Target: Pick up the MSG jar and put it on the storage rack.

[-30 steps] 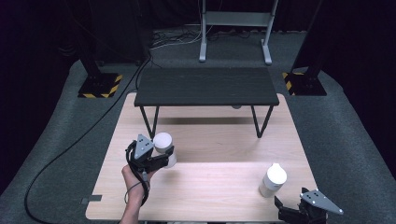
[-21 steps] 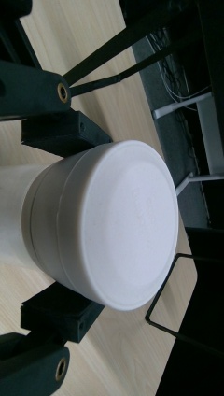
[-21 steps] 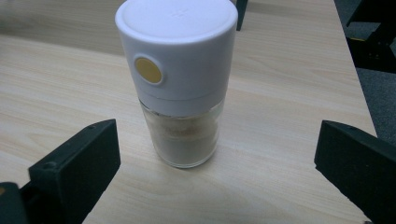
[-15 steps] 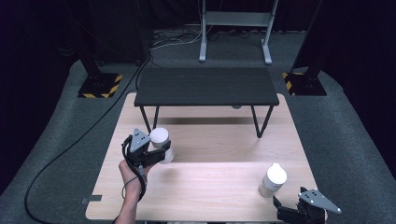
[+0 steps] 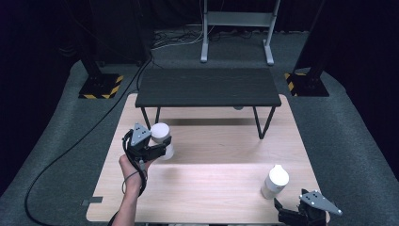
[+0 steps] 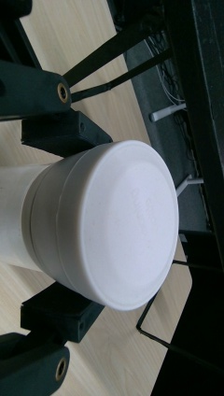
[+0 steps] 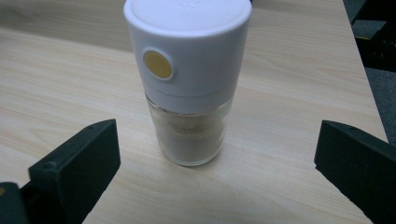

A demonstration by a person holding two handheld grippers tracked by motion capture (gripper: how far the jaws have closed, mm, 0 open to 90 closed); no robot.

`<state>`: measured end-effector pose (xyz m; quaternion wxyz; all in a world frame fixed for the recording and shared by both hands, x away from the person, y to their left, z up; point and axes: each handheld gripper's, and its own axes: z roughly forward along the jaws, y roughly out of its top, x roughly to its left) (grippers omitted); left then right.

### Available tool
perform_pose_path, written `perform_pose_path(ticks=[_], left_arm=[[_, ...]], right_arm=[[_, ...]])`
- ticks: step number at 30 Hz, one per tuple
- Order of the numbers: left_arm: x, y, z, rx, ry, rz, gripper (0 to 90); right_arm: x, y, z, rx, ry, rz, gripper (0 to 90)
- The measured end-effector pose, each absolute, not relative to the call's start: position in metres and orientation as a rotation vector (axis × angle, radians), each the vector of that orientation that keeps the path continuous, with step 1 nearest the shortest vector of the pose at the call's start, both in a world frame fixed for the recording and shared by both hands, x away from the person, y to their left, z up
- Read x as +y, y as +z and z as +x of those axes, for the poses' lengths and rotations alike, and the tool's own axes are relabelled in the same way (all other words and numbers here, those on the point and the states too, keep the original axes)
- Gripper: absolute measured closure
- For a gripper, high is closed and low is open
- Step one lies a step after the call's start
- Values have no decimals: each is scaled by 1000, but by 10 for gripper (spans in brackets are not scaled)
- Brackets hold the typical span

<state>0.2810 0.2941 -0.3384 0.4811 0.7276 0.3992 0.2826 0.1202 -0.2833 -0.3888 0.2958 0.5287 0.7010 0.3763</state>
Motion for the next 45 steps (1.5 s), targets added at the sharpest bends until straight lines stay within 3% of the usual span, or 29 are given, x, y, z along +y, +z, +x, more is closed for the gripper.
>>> perform_pose_path(ticks=[45], left_arm=[[297,-309,315,987,698,1793,346]], right_arm=[[-284,-388,121,1873,999,1406,0]])
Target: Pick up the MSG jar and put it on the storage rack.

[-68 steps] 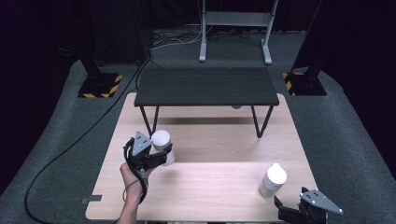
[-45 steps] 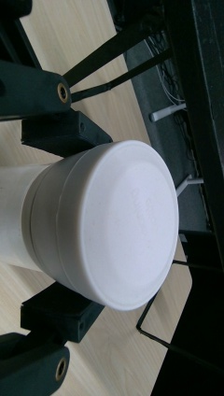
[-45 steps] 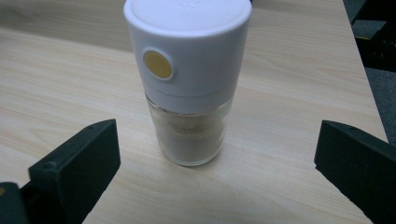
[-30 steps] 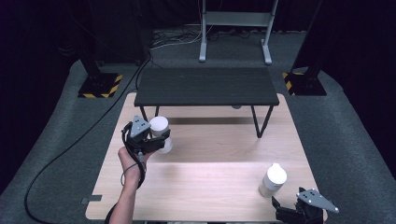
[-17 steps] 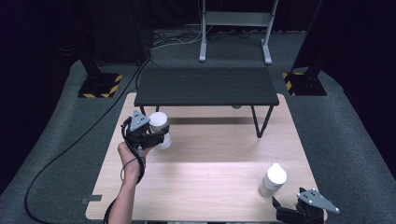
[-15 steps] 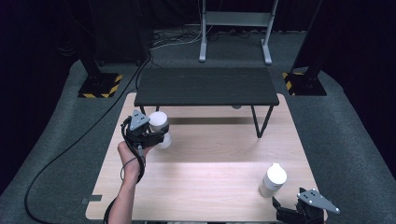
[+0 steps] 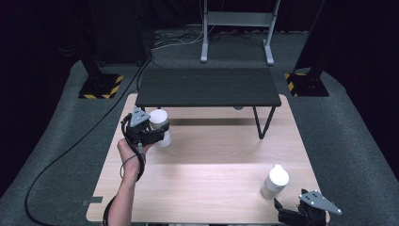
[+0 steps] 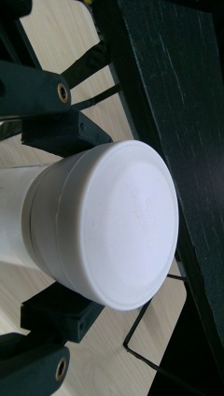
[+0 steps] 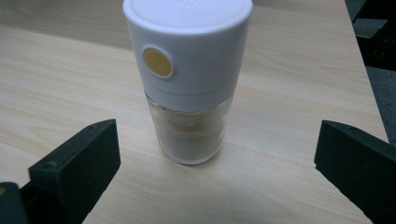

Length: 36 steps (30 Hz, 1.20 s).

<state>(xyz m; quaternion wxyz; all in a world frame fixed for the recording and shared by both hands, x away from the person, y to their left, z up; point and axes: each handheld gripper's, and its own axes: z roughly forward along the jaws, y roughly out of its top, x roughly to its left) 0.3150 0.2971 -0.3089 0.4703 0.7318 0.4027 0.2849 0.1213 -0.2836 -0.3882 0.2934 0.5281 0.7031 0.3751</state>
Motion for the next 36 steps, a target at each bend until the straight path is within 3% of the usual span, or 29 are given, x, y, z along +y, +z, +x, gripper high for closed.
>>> perform_pose_path(ticks=[36], left_arm=[[301,-284,325,972,715,1796,346]], right_arm=[[-283,-386,121,1875,990,1398,0]])
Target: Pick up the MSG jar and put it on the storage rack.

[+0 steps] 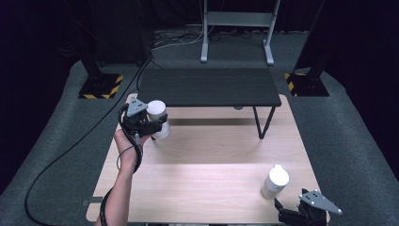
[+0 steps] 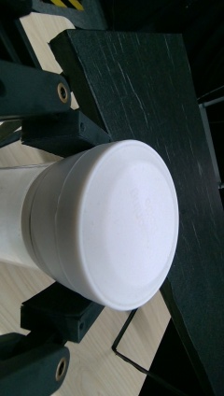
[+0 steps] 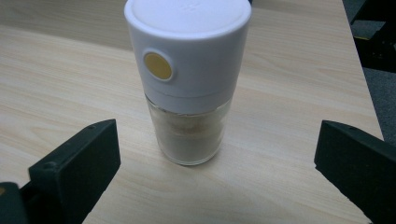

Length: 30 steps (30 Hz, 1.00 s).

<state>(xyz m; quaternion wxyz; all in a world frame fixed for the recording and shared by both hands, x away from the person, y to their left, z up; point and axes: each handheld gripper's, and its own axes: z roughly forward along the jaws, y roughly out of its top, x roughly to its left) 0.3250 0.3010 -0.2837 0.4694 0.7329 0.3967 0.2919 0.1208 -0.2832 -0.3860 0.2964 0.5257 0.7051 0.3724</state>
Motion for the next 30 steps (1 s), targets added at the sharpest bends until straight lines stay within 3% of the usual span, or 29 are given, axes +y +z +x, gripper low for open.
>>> perform_pose_path(ticks=[30], left_arm=[[310,-262,322,957,726,1787,346]], right_arm=[[-282,-385,121,1879,988,1394,0]])
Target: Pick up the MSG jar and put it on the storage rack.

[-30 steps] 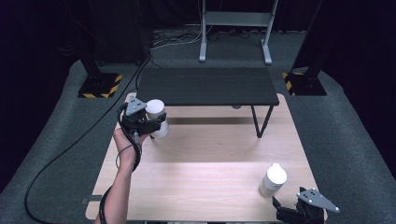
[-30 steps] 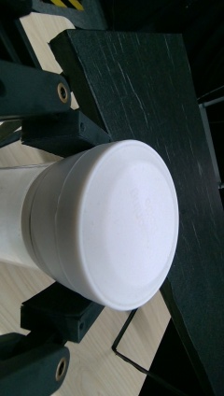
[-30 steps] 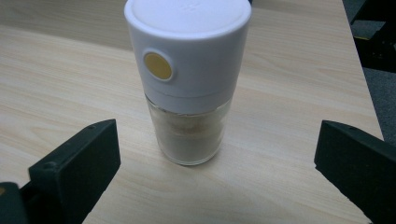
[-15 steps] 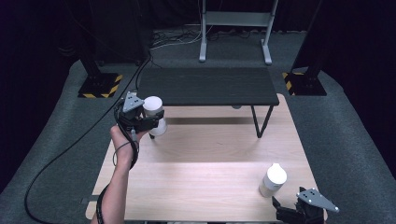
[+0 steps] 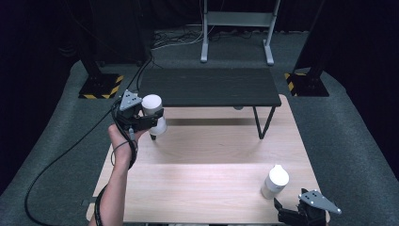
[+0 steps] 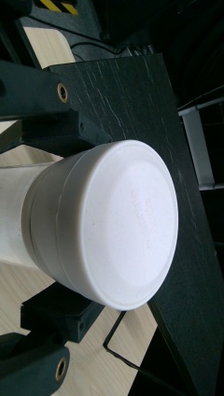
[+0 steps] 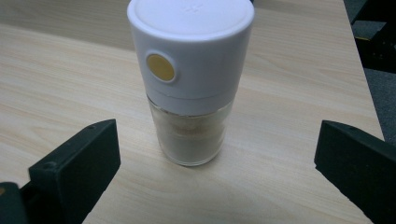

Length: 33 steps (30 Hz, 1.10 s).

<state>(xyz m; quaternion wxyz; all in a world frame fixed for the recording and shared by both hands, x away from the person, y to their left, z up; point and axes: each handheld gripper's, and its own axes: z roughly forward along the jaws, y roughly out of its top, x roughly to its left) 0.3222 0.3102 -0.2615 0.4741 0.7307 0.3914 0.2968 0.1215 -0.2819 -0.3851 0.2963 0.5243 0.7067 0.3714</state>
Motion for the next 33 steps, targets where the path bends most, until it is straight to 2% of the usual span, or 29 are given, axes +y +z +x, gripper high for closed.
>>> perform_pose_path(ticks=[33], left_arm=[[308,-230,323,922,751,1773,346]], right_arm=[[-281,-383,123,1890,982,1387,0]])
